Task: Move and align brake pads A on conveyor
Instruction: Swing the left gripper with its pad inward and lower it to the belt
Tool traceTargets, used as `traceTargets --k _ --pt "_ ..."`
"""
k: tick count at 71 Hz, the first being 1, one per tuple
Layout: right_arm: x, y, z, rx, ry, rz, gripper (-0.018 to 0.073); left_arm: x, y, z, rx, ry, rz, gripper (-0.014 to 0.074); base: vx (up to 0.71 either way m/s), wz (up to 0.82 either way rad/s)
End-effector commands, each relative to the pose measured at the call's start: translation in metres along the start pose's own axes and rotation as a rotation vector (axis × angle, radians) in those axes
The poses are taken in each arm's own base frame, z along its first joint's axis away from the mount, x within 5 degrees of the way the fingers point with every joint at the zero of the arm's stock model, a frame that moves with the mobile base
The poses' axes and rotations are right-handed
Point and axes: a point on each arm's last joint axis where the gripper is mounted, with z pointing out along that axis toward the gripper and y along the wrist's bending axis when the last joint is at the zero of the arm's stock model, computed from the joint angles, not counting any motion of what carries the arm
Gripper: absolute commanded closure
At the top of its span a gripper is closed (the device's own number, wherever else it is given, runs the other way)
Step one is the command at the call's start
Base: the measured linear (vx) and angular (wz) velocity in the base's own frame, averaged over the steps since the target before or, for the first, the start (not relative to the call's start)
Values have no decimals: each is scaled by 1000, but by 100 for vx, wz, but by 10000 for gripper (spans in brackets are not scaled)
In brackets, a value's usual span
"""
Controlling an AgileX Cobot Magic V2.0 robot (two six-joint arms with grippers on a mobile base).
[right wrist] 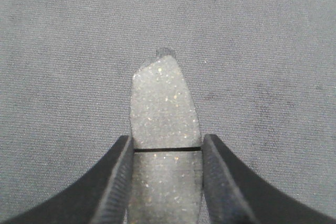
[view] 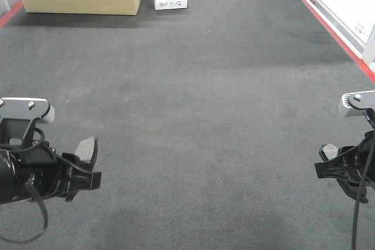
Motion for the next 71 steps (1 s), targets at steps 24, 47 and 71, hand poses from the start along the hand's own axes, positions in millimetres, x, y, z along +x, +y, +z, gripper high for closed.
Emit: traceTargets --k 24,47,71 --pt "-13 -1 -13 4 -113 -13 487 -54 -1 57 -14 -71 -69 458 0 0" --pt "-13 -1 -13 4 -113 -13 487 -53 17 125 -127 135 -88 444 0 0" --pt "-13 -1 -13 4 -113 -13 487 -41 24 143 -164 218 -114 409 0 0"
